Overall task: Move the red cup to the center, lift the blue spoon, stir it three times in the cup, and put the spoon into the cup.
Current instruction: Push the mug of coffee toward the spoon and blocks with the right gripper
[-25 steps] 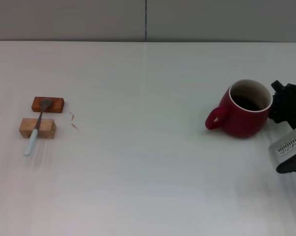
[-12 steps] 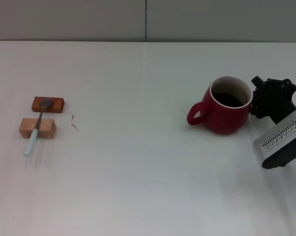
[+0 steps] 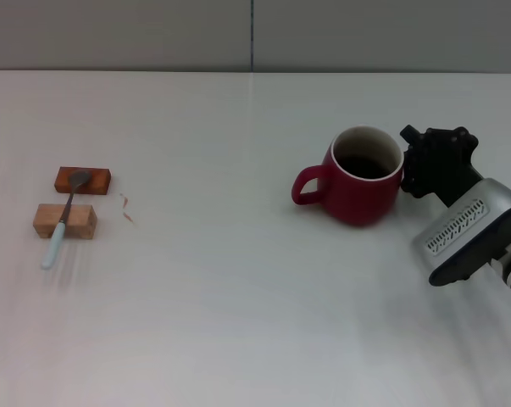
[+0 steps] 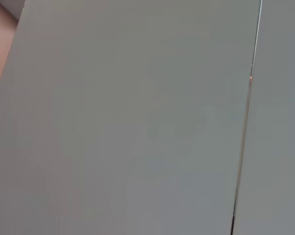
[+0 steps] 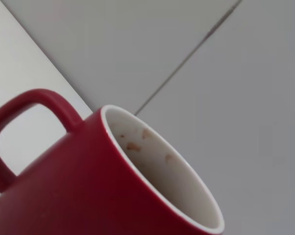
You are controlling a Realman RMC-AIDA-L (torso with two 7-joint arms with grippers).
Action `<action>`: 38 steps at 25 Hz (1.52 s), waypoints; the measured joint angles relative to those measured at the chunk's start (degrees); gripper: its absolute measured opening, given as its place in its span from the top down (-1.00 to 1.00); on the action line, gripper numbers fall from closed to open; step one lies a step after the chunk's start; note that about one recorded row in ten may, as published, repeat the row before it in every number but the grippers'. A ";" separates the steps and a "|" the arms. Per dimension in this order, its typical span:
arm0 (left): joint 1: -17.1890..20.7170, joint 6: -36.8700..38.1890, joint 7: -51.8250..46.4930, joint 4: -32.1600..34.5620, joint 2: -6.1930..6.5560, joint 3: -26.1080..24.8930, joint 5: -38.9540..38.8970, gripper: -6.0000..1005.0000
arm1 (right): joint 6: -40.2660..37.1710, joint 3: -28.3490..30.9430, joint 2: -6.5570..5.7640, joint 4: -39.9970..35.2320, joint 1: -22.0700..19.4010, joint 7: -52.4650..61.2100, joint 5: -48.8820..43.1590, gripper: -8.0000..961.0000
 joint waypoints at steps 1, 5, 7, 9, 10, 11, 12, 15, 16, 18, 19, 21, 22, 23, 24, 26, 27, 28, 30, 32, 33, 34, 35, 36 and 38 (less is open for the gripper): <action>-0.01 0.04 -0.02 -0.02 -0.02 0.00 0.00 -0.68 | 0.10 -0.34 -0.01 0.19 0.27 0.06 -0.02 0.97; -0.05 0.18 -0.16 -0.04 -0.04 0.00 0.00 -0.68 | 0.37 -1.07 -0.05 0.99 1.01 0.12 -0.26 0.97; -0.10 0.32 -0.17 -0.08 -0.05 0.00 0.00 -0.68 | 0.43 -1.35 -0.07 1.43 1.22 0.14 -0.59 0.97; -0.11 0.40 -0.17 -0.12 -0.05 0.00 0.00 -0.68 | 0.52 -1.43 -0.06 2.00 1.45 0.15 -1.18 0.97; -0.11 0.42 -0.17 -0.14 -0.05 0.00 0.00 -0.68 | 0.66 -1.44 -0.07 2.22 1.56 0.16 -1.53 0.97; -0.13 0.45 -0.17 -0.17 -0.05 0.00 0.00 -0.68 | 0.87 -1.46 -0.06 2.48 1.66 0.18 -2.00 0.97; -0.16 0.47 -0.16 -0.20 -0.05 0.00 0.00 -0.68 | 1.05 -1.46 -0.06 2.73 1.75 0.20 -2.32 0.97; -0.22 0.53 -0.15 -0.29 -0.05 0.00 0.00 -0.68 | 1.37 -1.47 -0.04 3.44 2.07 0.26 -2.82 0.96; -0.22 0.53 -0.15 -0.29 -0.05 0.00 0.00 -0.68 | 1.37 -1.47 -0.04 3.64 2.20 0.26 -2.83 0.96; -0.22 0.53 -0.15 -0.29 -0.05 0.00 0.00 -0.68 | 1.39 -1.47 -0.03 4.09 2.34 0.27 -3.03 0.96; -0.22 0.53 -0.15 -0.29 -0.05 0.00 0.00 -0.68 | 1.48 -1.47 -0.03 4.34 2.41 0.30 -3.41 0.96; -0.22 0.53 -0.18 -0.29 -0.10 -0.03 0.00 -0.68 | 1.71 -1.48 -0.03 4.64 2.57 0.84 -4.47 0.96; -0.21 0.53 -0.20 -0.32 -0.11 -0.13 0.00 -0.68 | 1.83 -1.47 -0.03 4.69 2.72 1.46 -5.15 0.96; -0.21 0.53 -0.20 -0.36 -0.11 -0.27 0.00 -0.68 | 1.90 -1.43 -0.03 4.73 2.89 2.23 -5.89 0.96; -0.20 0.53 -0.20 -0.40 -0.12 -0.36 0.00 -0.68 | 1.92 -1.34 -0.03 4.73 3.03 3.13 -6.63 0.96; -0.20 0.53 -0.20 -0.46 -0.13 -0.55 0.00 -0.68 | 1.93 -1.15 -0.03 4.74 3.29 4.38 -7.65 0.96; -0.20 0.53 -0.18 -0.46 -0.13 -0.56 0.00 -0.68 | 1.93 -1.15 -0.02 4.75 3.47 4.77 -7.93 0.96; -0.20 0.53 -0.17 -0.46 -0.14 -0.58 0.00 -0.68 | 1.93 -1.22 0.00 4.79 3.59 4.88 -8.03 0.96; -0.20 0.53 -0.17 -0.46 -0.14 -0.59 0.00 -0.68 | 1.94 -1.41 0.04 4.98 3.83 4.93 -8.14 0.96; -0.20 0.52 -0.16 -0.45 -0.14 -0.61 0.00 -0.68 | 1.99 -1.47 0.08 5.24 3.93 4.95 -8.69 0.96; -0.20 0.52 -0.15 -0.45 -0.14 -0.61 0.00 -0.68 | 2.01 -1.48 0.10 5.38 3.96 4.97 -9.07 0.96; -0.20 0.51 -0.16 -0.45 -0.14 -0.61 0.00 -0.68 | 2.06 -1.48 0.12 5.54 3.97 4.99 -9.33 0.96; -0.21 0.51 -0.17 -0.50 -0.14 -0.62 0.00 -0.68 | 2.17 -1.48 0.13 5.77 3.97 5.01 -9.51 0.96; -0.20 0.50 -0.18 -0.58 -0.14 -0.62 0.00 -0.68 | 2.33 -1.48 0.15 6.08 3.97 5.01 -9.63 0.96; -0.20 0.49 -0.18 -0.62 -0.14 -0.62 0.00 -0.68 | 2.61 -1.47 0.17 6.60 3.97 5.02 -9.89 0.96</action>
